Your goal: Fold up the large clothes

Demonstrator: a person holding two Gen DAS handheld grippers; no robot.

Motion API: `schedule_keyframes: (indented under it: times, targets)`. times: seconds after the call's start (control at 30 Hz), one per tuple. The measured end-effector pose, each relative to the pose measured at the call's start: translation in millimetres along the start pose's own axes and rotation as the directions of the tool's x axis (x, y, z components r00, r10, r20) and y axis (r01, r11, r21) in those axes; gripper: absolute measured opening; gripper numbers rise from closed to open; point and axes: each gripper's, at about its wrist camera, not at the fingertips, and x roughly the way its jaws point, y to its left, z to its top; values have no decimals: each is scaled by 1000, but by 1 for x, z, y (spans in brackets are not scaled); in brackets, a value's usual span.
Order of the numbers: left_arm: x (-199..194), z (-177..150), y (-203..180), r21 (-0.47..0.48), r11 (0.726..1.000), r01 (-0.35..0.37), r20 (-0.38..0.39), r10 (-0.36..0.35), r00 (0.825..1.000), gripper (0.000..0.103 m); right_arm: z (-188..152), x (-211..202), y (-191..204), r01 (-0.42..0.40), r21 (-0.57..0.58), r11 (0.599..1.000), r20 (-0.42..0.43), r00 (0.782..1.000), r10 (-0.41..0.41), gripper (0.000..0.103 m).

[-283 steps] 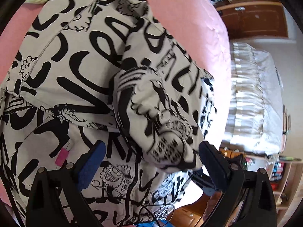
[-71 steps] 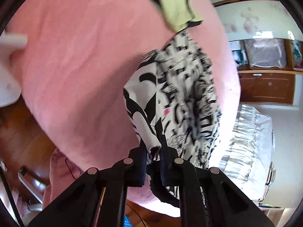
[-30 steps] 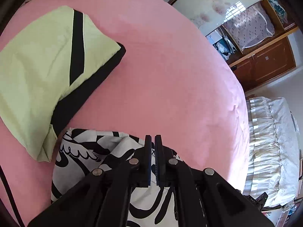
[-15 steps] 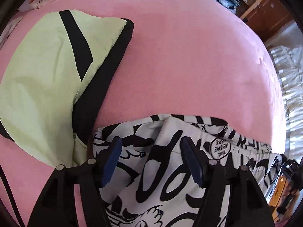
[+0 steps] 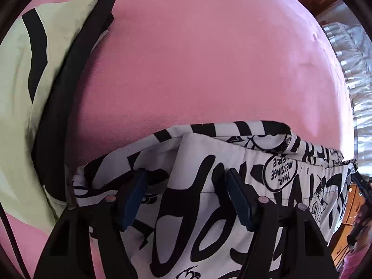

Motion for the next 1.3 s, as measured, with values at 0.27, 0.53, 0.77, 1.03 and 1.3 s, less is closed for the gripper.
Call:
schedule_keyframes:
  times: [0.27,0.53,0.77,1.03,1.3]
  targets:
    - [-7,-5,8,-85,996,40,49,-36,998,10,-10,38,5,20,-62,998,-121,992,-28,66]
    - [-54,-26,41,-205,956,211,222,-165,961,8,-16,32,15,-34,-17,999,-70,997,32,9]
    - [-18,-18,29,-229,968,103,246,-44,968,8,-2,46,9,1,39,999,-58,998,2,6]
    - [-37,-29,-12,-40,994,-102,325,109,939,24,-25,57,-2,154,110,982,-56,987,-149,11]
    - [-88,-85,-52,55,997,-63,386,37,922,29,-71,-48,37,76,-10,997,246,967,-71,19]
